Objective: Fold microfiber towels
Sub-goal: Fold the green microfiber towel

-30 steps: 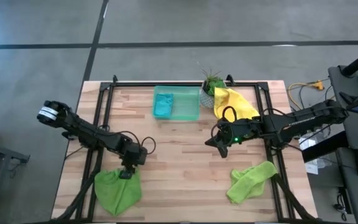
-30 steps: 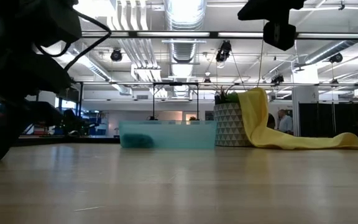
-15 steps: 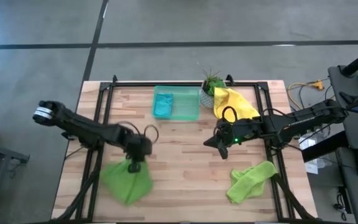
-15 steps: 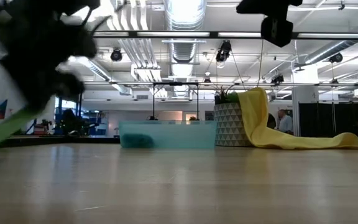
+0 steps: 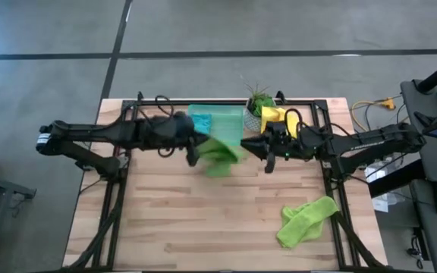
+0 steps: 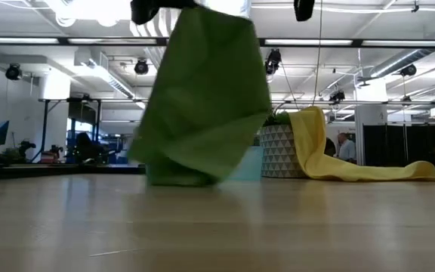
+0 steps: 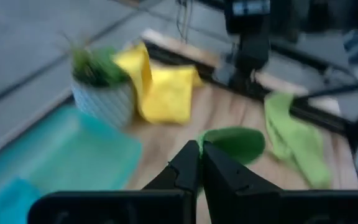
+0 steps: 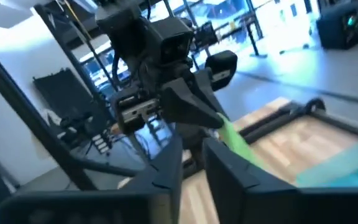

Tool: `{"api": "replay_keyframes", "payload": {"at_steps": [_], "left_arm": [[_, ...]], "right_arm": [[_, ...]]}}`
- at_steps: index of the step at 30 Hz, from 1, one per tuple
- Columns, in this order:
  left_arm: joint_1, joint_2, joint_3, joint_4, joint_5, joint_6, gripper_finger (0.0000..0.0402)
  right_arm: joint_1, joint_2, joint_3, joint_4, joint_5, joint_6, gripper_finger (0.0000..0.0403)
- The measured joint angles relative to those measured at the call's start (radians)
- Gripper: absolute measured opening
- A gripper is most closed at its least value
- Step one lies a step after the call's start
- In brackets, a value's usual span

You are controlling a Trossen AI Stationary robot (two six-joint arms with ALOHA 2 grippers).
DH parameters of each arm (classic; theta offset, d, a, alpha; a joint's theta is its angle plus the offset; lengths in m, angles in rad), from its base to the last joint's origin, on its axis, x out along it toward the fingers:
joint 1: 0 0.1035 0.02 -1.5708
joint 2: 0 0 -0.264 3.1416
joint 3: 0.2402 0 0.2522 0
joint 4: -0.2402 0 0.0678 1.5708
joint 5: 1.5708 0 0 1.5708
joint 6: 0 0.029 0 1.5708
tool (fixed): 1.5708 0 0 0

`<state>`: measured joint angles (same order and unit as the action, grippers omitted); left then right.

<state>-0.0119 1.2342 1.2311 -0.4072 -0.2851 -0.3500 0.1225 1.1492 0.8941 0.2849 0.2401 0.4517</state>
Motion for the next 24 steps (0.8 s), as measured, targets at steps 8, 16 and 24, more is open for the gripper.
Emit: {"api": "replay_keyframes", "payload": {"at_steps": [8, 16, 24], "left_arm": [[0.048, 0.095, 0.156, 0.001, -0.055, 0.1, 0.0], [0.059, 0.175, 0.289, 0.012, -0.035, 0.102, 0.0], [0.074, 0.18, 0.367, -0.01, 0.035, 0.093, 0.0]], "right_arm": [[-0.012, 0.06, 0.255, -0.269, 0.121, -0.288, 0.0182], [-0.029, 0.275, 0.627, -0.64, 0.187, -0.446, 0.0211], [-0.007, 0.422, 0.831, -0.809, 0.334, -0.48, 0.0196]]}}
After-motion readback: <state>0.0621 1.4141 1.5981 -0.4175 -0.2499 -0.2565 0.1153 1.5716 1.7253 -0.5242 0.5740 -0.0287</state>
